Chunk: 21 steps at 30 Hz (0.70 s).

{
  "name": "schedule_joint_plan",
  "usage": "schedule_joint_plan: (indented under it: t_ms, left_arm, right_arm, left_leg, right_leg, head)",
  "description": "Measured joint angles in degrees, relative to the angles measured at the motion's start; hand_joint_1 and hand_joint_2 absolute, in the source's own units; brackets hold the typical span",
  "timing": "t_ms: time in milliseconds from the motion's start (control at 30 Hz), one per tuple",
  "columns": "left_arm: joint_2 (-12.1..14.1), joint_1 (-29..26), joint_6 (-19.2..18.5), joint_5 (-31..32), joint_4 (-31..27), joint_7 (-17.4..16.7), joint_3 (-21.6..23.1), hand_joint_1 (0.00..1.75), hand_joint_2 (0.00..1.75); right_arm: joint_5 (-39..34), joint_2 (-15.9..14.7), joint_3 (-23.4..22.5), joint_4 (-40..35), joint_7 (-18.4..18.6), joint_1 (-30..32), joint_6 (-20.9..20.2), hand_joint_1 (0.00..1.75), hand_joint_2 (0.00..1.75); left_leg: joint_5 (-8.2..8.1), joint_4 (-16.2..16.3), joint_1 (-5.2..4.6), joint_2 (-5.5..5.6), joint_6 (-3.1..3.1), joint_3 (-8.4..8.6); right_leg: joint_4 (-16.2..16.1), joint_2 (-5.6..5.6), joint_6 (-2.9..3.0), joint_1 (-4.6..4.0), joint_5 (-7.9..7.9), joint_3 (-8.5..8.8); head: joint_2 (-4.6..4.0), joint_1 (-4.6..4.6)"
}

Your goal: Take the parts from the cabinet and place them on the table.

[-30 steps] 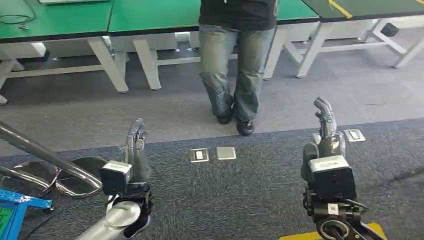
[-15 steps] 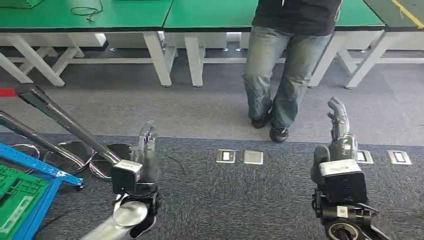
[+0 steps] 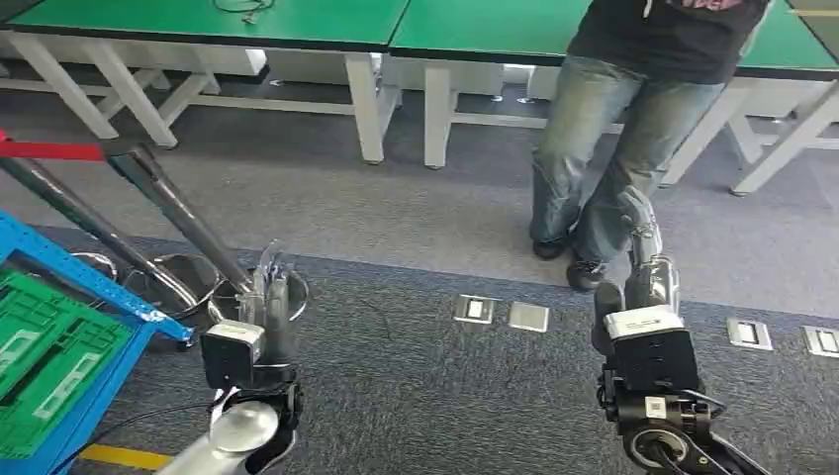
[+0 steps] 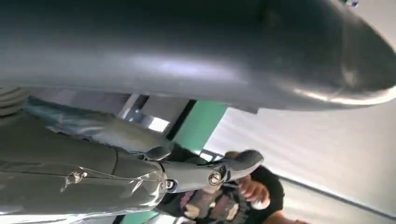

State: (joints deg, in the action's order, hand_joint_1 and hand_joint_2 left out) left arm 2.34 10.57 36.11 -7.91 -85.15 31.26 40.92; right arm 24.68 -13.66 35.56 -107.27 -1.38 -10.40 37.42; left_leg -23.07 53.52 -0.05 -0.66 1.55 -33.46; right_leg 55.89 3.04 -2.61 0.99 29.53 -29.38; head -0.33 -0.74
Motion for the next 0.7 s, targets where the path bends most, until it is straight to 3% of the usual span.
schedule_joint_plan:
  t_ms: [33,100,133,167,233,267,300,333,433,467,500,533,567,633,667,700]
  left_arm:
    - [-0.1,0.2,-0.2,0.0,0.0,0.0,0.0,0.00,0.00]
    - [-0.3,0.3,-0.2,-0.1,0.2,0.5,0.0,0.00,0.00]
    - [-0.3,0.3,-0.2,-0.4,0.4,0.7,0.0,0.00,0.00]
    - [-0.3,0.2,-0.2,-0.6,0.4,0.9,0.0,0.00,0.00]
    - [-0.3,0.2,-0.2,-1.0,0.5,1.1,0.0,0.00,0.00]
    - [-0.3,0.2,-0.2,-1.0,0.5,1.2,0.0,0.00,0.00]
    - [-0.2,0.2,-0.2,-1.1,0.5,1.2,0.0,0.00,0.00]
    - [-0.2,0.3,-0.2,-1.1,0.5,1.2,0.0,0.00,0.00]
    - [-0.1,-0.1,-0.2,-1.1,0.5,1.3,0.0,0.00,0.00]
    - [0.0,-0.1,-0.2,-1.0,0.4,1.3,-0.1,0.00,0.00]
    - [0.1,-0.2,-0.1,-0.8,0.4,1.0,-0.1,0.00,0.00]
    - [0.2,0.0,0.0,-0.8,0.4,0.6,-0.1,0.00,0.00]
    - [0.2,0.1,0.1,-0.8,0.4,0.4,-0.1,0.00,0.00]
    - [0.2,0.0,0.4,-0.8,0.4,0.3,-0.1,0.00,0.00]
    - [0.2,-0.2,0.4,-0.8,0.4,0.2,-0.1,0.00,0.00]
    - [0.3,-0.2,0.4,-0.8,0.4,0.2,-0.1,0.00,0.00]
  right_arm:
    - [0.0,0.0,0.0,0.0,0.0,0.0,0.0,0.00,0.00]
    - [-0.7,-0.2,-0.1,0.0,-0.1,0.6,0.1,0.00,0.00]
    - [-1.0,-0.2,-0.1,0.0,-0.1,0.7,0.1,0.00,0.00]
    - [-1.0,-0.2,0.0,0.1,-0.2,0.6,0.2,0.00,0.00]
    - [-1.0,-0.2,0.1,0.1,-0.2,0.4,0.3,0.00,0.00]
    - [-1.0,-0.2,0.1,0.1,-0.3,0.3,0.3,0.00,0.00]
    - [-0.9,-0.2,0.2,0.1,-0.3,0.2,0.3,0.00,0.00]
    - [-0.9,-0.2,0.2,0.1,-0.2,0.2,0.3,0.00,0.00]
    - [-0.7,-0.2,0.4,0.1,-0.2,-0.1,0.4,0.00,0.00]
    - [-0.6,-0.2,0.5,0.1,-0.2,-0.2,0.4,0.00,0.00]
    - [-0.6,0.0,0.6,0.1,-0.2,-0.4,0.4,0.00,0.00]
    - [-0.6,0.0,0.6,0.1,-0.2,-0.4,0.3,0.00,0.00]
    - [-0.5,0.0,0.6,0.1,-0.2,-0.3,0.3,0.00,0.00]
    - [-0.4,0.0,0.9,0.1,-0.3,-0.2,0.2,0.00,0.00]
    - [-0.4,0.0,0.9,0.1,-0.3,-0.2,0.2,0.00,0.00]
    - [-0.4,0.0,1.0,0.1,-0.3,-0.2,0.2,0.00,0.00]
  left_leg:
    - [0.01,0.0,-0.02,0.48,0.33,0.05]
    - [-0.04,0.0,-0.17,1.70,0.47,0.12]
    - [-0.04,0.1,-0.29,2.45,0.47,0.16]
    - [-0.05,0.1,-0.35,3.19,0.47,0.24]
    - [-0.12,0.2,-0.37,4.71,0.41,0.54]
    - [-0.20,0.2,-0.37,5.43,0.34,0.69]
    - [-0.28,0.3,-0.19,5.89,0.21,0.60]
    - [-0.22,0.5,-0.46,6.59,-0.05,0.14]
    - [0.58,0.3,0.13,8.40,-1.31,-0.71]
    - [0.41,0.6,-0.26,8.97,-1.57,-0.75]
    - [-0.70,2.0,-0.44,6.58,-1.73,-1.29]
    - [-2.81,5.5,-0.51,4.13,-2.04,-2.89]
    - [-5.14,10.4,-0.31,2.67,-2.26,-5.37]
    - [-8.26,18.9,0.04,1.64,-2.70,-9.87]
    - [-7.92,19.7,0.17,1.46,-2.82,-10.43]
    - [-6.40,17.8,0.35,1.25,-2.95,-9.56]
  right_leg:
    - [4.2,-1.47,-0.02,0.09,2.31,-1.76]
    - [14.1,-2.69,-0.18,0.07,6.16,-6.54]
    - [16.9,-2.82,-0.18,0.07,6.61,-8.19]
    - [16.8,-2.84,-0.05,0.07,5.46,-8.53]
    - [8.7,-3.22,0.38,0.07,0.03,-5.31]
    - [3.5,-4.37,0.66,0.08,-2.81,-3.07]
    - [0.0,-7.01,0.97,0.13,-3.60,-1.79]
    - [-1.1,-7.81,1.02,0.26,-3.12,-1.07]
    - [-1.6,-6.24,1.33,-0.19,-3.03,-0.51]
    - [-2.6,-5.42,1.79,0.62,-3.43,-0.14]
    - [-2.8,-4.56,1.96,0.49,-3.59,0.26]
    - [-2.9,-3.98,2.20,0.40,-3.66,0.27]
    - [-2.9,-3.20,2.27,0.21,-3.65,0.18]
    - [-2.9,-1.60,2.44,0.08,-3.53,0.08]
    - [-2.9,-0.90,2.41,0.11,-3.50,0.08]
    - [-2.9,-0.25,2.39,0.15,-3.45,0.11]
  head:
    - [0.02,0.53]
    - [0.00,1.35]
    - [0.02,1.64]
    - [0.02,1.90]
    - [0.02,2.13]
    - [0.02,2.27]
    - [0.00,2.47]
    - [0.00,2.31]
    - [0.02,2.27]
    - [0.00,2.21]
    - [0.00,1.86]
    - [0.00,1.00]
    - [0.00,0.65]
    - [0.02,0.35]
    - [0.02,0.17]
    - [0.02,-0.09]
